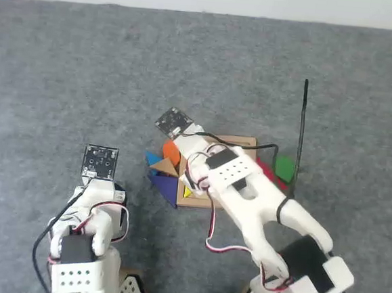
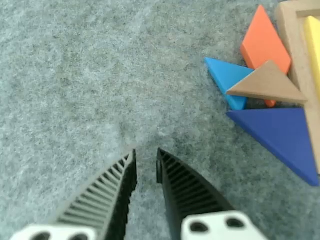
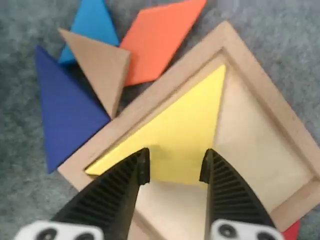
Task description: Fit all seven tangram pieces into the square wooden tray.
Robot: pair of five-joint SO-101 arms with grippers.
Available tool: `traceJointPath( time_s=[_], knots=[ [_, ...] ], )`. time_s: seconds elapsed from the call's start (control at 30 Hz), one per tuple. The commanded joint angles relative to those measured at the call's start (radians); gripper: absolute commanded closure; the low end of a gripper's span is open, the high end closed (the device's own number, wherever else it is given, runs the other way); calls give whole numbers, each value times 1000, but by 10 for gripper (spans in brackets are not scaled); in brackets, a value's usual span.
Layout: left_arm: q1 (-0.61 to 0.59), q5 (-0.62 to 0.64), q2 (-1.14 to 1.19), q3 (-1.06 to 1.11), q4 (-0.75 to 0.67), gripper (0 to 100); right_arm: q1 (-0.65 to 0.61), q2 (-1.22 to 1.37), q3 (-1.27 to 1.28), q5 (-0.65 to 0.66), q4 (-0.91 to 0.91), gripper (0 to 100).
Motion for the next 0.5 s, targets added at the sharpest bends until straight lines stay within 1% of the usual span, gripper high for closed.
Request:
traceJointPath(
  time_s=[0.0, 0.13, 0.23, 0.37, 0.47],
  knots=[
    [-5, 8, -21, -8, 3, 932, -61, -65, -23, 12, -1, 826],
    [-5, 8, -21, -8, 3, 932, -76, -85, -23, 12, 10, 826],
    [-5, 8, -21, -8, 3, 932, -18, -185, -23, 6, 61, 826],
    [-5, 8, -21, -8, 3, 932, 119, -456, -2, 5, 179, 824],
    [-5, 8, -21, -8, 3, 932, 263, -608, 15, 5, 325, 822]
  ],
)
